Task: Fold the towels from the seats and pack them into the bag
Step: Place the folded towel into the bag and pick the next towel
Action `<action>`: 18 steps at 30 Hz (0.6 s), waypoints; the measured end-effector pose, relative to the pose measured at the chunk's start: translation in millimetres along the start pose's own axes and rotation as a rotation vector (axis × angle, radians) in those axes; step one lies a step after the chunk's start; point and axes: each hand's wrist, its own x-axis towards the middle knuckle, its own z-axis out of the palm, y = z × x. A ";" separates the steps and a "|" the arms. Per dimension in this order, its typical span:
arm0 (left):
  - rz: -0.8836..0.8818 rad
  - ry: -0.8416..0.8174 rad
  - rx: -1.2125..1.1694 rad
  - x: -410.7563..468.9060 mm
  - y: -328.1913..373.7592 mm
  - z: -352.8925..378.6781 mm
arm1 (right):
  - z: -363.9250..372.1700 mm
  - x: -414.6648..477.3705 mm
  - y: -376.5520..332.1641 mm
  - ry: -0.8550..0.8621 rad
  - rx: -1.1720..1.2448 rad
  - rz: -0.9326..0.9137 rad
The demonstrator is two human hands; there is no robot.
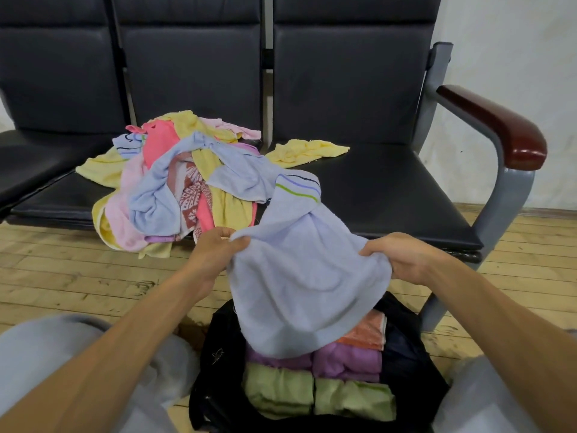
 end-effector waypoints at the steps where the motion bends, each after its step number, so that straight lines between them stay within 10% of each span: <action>1: -0.006 -0.023 0.032 0.4 -2.2 -0.7 | 0.9 -2.6 0.1 -0.019 -0.017 -0.014; 18: 0.006 -0.138 -0.191 -6.8 34.1 -4.0 | -46.9 -17.2 -21.0 0.176 0.641 -0.461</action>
